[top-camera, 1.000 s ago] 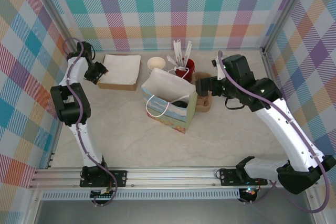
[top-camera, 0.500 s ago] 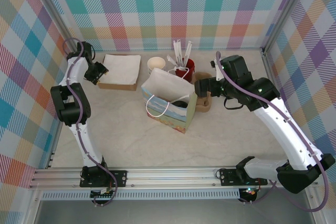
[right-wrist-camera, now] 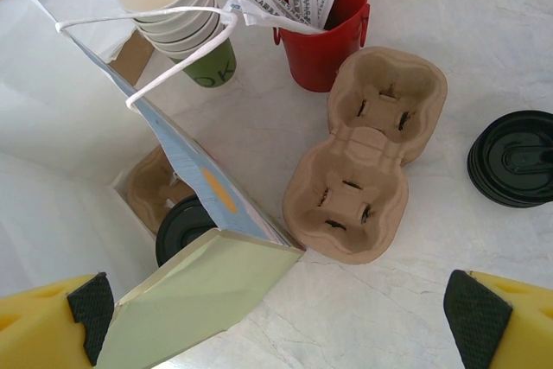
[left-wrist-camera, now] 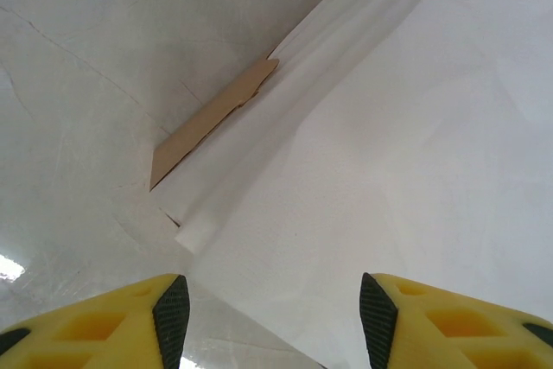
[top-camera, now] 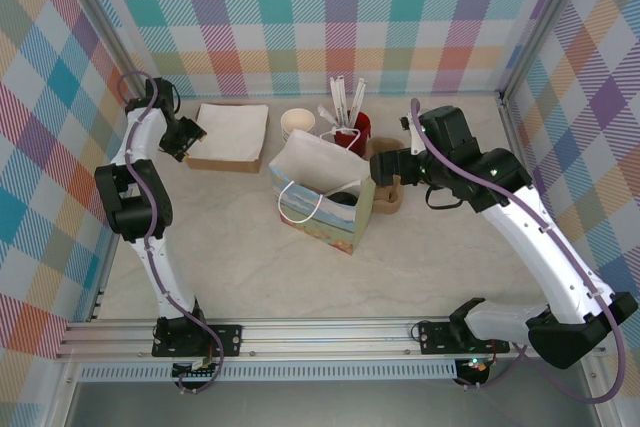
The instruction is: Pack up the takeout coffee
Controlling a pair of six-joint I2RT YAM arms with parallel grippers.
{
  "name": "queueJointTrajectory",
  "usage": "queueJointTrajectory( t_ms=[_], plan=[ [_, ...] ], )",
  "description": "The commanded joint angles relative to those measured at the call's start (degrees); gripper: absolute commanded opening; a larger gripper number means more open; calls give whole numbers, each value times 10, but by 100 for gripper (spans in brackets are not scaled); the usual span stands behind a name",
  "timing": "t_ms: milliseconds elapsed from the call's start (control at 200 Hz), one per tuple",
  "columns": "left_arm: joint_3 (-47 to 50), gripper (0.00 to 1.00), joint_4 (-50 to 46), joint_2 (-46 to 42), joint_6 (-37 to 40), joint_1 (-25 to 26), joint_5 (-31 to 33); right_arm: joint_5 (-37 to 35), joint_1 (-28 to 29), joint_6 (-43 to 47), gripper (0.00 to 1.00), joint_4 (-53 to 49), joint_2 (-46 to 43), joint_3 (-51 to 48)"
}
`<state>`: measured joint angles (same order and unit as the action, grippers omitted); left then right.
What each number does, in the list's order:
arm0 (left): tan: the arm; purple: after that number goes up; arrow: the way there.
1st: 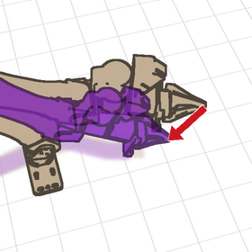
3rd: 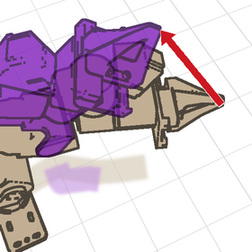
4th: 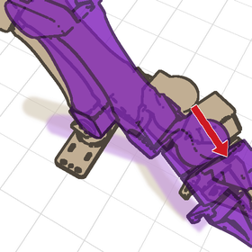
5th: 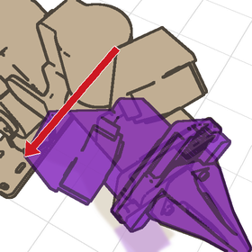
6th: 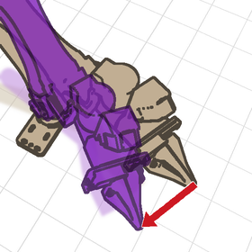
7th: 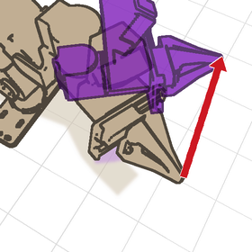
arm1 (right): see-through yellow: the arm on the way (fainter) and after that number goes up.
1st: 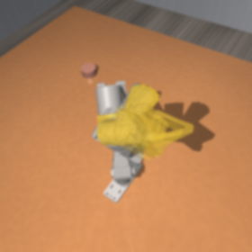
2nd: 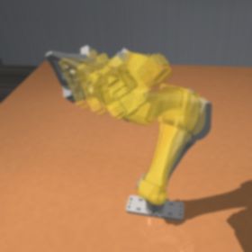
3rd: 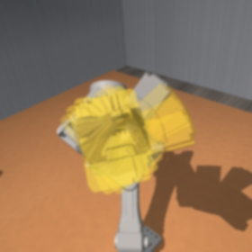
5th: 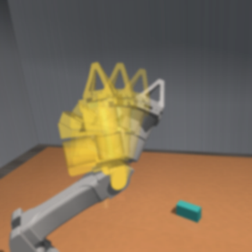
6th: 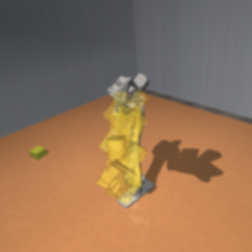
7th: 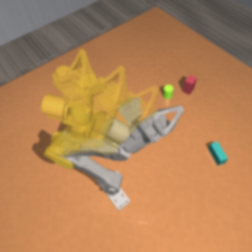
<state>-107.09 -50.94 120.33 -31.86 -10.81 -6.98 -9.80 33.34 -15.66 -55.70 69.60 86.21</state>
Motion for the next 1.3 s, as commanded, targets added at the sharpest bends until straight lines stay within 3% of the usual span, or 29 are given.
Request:
queueJointTrajectory(
  t_ms=[0,455,770,1295],
  plan=[
    [-14,57,-12,-26,12,0,-4,9,-2,-7,100,13,-1,-4],
    [-14,56,-16,-2,21,17,-1,7,-2,-7,100,12,0,-9],
    [-81,61,-68,50,66,27,88,4,-3,-6,100,7,-2,-7],
    [-124,61,-79,103,82,26,77,4,-3,-7,100,5,6,-4]
  ],
)
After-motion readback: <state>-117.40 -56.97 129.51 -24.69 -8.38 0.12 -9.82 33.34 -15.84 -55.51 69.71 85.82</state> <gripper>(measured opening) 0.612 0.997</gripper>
